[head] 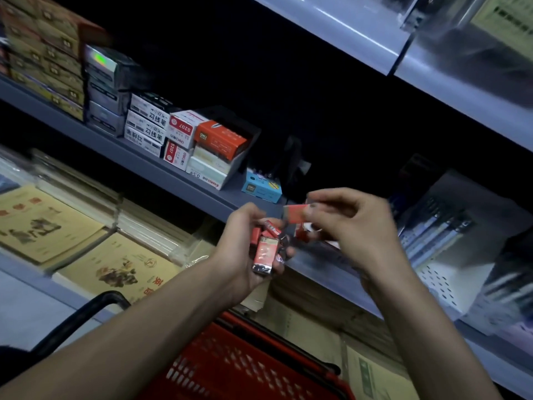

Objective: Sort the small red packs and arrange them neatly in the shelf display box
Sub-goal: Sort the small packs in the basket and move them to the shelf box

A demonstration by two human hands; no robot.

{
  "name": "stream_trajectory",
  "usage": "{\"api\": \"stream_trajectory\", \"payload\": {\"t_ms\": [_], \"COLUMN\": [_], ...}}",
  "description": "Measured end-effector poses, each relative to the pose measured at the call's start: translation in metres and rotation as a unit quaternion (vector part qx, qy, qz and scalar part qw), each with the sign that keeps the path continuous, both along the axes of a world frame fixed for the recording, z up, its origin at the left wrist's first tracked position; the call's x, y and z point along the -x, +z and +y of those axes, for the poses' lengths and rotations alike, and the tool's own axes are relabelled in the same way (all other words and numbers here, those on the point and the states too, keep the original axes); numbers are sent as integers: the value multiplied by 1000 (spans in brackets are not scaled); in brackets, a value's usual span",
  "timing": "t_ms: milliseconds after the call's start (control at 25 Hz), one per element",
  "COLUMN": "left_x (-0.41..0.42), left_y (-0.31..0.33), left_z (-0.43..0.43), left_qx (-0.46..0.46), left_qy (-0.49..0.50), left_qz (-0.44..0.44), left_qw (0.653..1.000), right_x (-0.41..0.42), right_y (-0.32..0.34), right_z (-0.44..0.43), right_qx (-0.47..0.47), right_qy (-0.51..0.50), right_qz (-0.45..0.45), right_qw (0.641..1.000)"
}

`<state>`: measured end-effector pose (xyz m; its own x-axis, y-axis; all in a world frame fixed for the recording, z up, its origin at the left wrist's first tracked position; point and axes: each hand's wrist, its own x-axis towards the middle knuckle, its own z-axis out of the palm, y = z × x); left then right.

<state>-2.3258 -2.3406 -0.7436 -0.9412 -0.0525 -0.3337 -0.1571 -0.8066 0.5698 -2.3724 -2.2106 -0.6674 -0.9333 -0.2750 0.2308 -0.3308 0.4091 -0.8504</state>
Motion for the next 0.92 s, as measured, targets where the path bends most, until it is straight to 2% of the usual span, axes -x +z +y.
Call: {"api": "stream_trajectory", "payload": {"t_ms": [80, 160, 320, 400, 480, 560, 640, 720, 800, 840, 920], "left_x": [1, 1, 0, 1, 2, 6, 8, 8, 5, 3, 0], "left_y": [-2, -3, 0, 0, -1, -3, -4, -2, 1, 2, 0], "left_z": [-4, -6, -5, -4, -2, 0, 2, 5, 7, 4, -5], "left_qx": [-15, -14, -6, 6, 26, 43, 44, 35, 2, -24, -68], "left_qy": [8, 3, -12, -12, 0, -6, -24, -27, -27, -31, -53], "left_qz": [-7, -7, 8, 15, 32, 63, 89, 86, 51, 35, 29], "left_qw": [1000, 1000, 1000, 1000, 999, 997, 995, 995, 998, 999, 996], "right_x": [31, 65, 98, 94, 73, 41, 15, 5, 9, 18, 48], "right_y": [2, -6, -34, -36, -26, -13, -9, -8, -2, -1, -3], "right_z": [15, 28, 39, 42, 41, 29, 15, 10, 14, 16, 20], "right_qx": [-111, -221, -373, -353, -248, -121, -56, -10, 8, -9, -106], "right_qy": [-121, -174, -113, -105, -97, -19, 59, 74, 45, 10, -101], "right_qz": [150, 217, 135, 158, 171, 79, -38, -69, -45, -6, 101], "right_qw": [975, 935, 911, 916, 949, 989, 996, 995, 998, 1000, 984]}}
